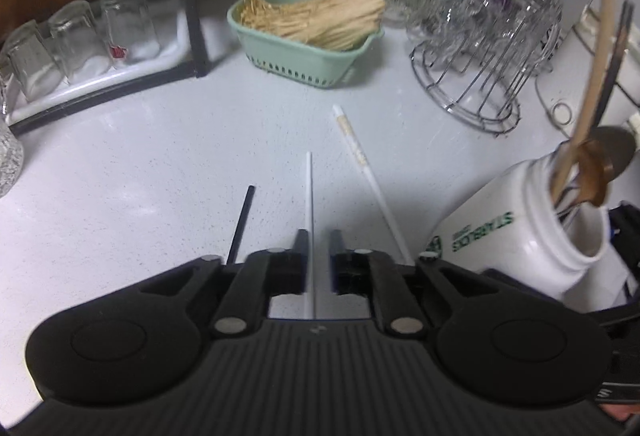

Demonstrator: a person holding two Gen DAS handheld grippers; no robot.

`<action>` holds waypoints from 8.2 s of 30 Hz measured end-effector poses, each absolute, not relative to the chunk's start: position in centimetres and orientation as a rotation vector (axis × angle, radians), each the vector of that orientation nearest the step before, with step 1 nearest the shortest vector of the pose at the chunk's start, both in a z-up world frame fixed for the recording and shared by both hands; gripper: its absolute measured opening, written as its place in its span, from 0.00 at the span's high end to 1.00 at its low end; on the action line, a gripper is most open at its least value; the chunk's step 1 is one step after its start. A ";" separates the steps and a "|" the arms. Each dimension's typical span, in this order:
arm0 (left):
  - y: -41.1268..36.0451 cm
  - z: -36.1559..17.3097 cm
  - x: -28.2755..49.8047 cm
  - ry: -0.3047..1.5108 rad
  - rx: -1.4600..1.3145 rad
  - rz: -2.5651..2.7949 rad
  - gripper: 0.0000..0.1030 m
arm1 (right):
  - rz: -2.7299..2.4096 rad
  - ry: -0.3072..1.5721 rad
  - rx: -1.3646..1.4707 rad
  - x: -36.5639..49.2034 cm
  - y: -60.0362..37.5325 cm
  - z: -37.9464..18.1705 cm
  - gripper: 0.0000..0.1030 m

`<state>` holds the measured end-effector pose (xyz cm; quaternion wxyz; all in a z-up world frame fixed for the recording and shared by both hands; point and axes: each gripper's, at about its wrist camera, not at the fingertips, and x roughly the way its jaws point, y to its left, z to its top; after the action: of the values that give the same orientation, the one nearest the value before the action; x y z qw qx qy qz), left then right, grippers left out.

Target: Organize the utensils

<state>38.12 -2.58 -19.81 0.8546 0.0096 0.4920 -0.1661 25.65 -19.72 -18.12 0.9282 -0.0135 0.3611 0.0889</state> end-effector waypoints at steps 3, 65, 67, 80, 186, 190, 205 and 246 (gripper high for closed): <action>-3.2 -20.9 38.7 1.025 0.051 -0.318 0.71 | 0.185 0.746 -0.028 25.7 -19.7 -18.1 0.12; -1.8 -19.7 32.0 1.078 -0.064 -0.382 0.98 | 0.177 0.713 -0.025 25.3 -20.6 -18.3 0.12; -2.0 -20.0 32.1 1.067 -0.061 -0.367 0.92 | 0.176 0.719 -0.027 25.2 -21.0 -18.3 0.12; 2.8 -21.1 32.9 0.982 0.183 -0.219 0.61 | 0.178 0.744 -0.031 24.8 -21.6 -18.1 0.12; -8.2 -9.3 31.3 0.857 -0.222 -0.534 0.96 | 0.250 0.727 -0.048 23.7 -19.9 -18.1 0.12; -8.2 -8.5 30.5 0.865 -0.185 -0.482 0.71 | 0.267 0.735 -0.054 23.7 -20.0 -18.1 0.12; -4.6 -16.8 20.6 1.047 -0.121 -0.171 0.61 | 0.341 0.744 -0.091 23.8 -20.7 -17.9 0.12; -4.4 -23.2 13.3 1.158 -0.253 -0.045 0.93 | 0.402 0.738 -0.119 23.4 -21.4 -17.8 0.12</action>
<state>13.30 -4.44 -23.22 0.8293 -0.1193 0.5455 -0.0212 23.38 -21.36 -17.78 0.9114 -0.0577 0.3578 0.1951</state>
